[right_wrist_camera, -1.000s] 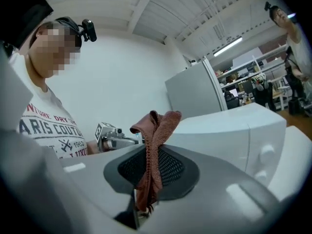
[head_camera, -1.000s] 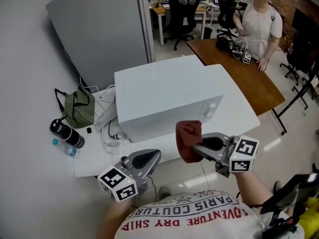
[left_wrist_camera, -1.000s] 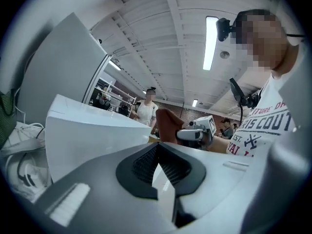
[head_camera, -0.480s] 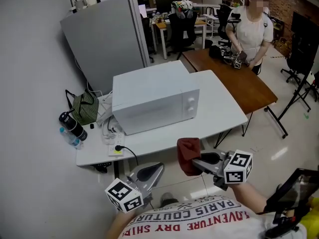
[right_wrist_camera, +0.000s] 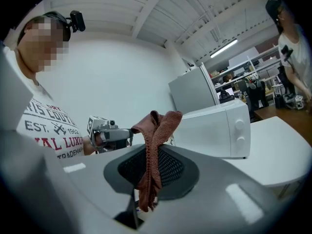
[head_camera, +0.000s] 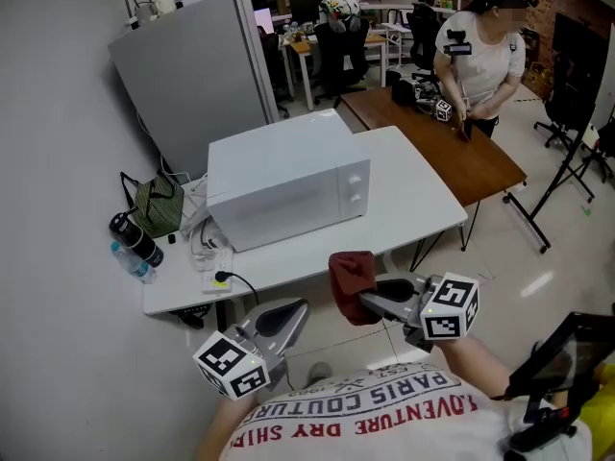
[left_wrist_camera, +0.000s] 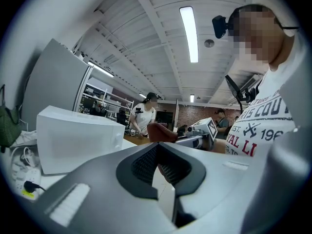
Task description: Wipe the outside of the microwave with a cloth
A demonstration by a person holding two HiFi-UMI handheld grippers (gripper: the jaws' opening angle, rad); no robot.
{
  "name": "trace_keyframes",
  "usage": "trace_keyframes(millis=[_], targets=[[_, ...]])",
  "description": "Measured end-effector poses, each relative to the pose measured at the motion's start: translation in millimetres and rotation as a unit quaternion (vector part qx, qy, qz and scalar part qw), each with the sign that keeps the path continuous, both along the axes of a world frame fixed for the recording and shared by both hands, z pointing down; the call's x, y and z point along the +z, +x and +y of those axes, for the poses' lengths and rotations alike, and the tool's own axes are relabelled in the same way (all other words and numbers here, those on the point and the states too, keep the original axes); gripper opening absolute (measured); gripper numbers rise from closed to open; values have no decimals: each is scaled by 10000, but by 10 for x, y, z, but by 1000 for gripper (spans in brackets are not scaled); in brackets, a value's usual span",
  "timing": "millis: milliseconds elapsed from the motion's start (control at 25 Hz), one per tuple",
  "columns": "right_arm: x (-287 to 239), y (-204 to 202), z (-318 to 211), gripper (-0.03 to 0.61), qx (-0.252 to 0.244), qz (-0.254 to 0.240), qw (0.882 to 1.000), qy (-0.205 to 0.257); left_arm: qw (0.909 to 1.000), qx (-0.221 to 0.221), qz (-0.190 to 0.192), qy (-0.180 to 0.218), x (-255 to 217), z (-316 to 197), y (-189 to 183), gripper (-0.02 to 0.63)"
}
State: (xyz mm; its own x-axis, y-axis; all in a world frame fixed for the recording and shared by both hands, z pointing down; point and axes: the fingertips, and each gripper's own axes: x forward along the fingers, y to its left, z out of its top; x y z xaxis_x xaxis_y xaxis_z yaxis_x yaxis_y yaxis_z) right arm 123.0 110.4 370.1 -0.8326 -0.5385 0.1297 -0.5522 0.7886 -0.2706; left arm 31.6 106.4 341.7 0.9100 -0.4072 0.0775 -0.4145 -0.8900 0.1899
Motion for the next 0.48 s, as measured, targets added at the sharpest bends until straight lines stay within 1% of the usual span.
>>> trace_keyframes(millis=[120, 480], targets=[[-63, -42, 28, 41, -82, 76, 9999, 57, 10000, 12, 5, -28, -28, 19, -5, 5], [-81, -15, 81, 40, -4, 108, 9999, 124, 9999, 107, 20, -27, -15, 64, 23, 6]])
